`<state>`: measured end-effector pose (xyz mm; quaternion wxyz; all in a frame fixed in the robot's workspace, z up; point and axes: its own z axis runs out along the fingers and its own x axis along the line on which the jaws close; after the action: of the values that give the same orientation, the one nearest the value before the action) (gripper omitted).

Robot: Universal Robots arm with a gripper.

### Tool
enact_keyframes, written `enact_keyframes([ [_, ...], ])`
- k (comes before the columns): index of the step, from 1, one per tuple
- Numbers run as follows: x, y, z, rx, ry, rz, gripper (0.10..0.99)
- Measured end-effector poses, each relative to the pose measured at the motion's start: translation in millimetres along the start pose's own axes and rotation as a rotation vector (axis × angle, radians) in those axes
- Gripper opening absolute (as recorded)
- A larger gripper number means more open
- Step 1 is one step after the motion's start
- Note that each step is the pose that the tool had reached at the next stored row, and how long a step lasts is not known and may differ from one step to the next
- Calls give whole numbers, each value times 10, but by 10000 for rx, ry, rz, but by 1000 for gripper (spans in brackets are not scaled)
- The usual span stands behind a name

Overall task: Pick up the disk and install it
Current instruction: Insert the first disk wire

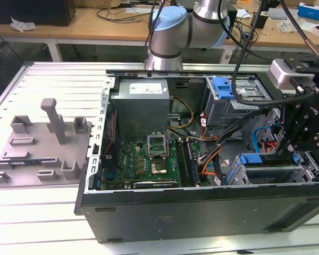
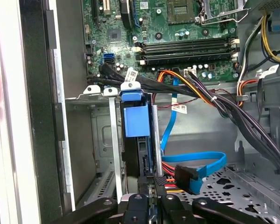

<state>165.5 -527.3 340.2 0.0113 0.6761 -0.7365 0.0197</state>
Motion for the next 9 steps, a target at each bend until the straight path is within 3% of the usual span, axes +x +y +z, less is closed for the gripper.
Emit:
enact_keyframes([
  [3, 13, -1, 12, -3, 0, -1, 180],
  [5, 16, -2, -21, -2, 2, 0, 298],
  [6, 18, -2, -52, -2, 2, 0, 361],
  [8, 21, -3, -126, -3, 0, 0, 361],
  [9, 24, -4, -195, -2, 2, 0, 424],
])
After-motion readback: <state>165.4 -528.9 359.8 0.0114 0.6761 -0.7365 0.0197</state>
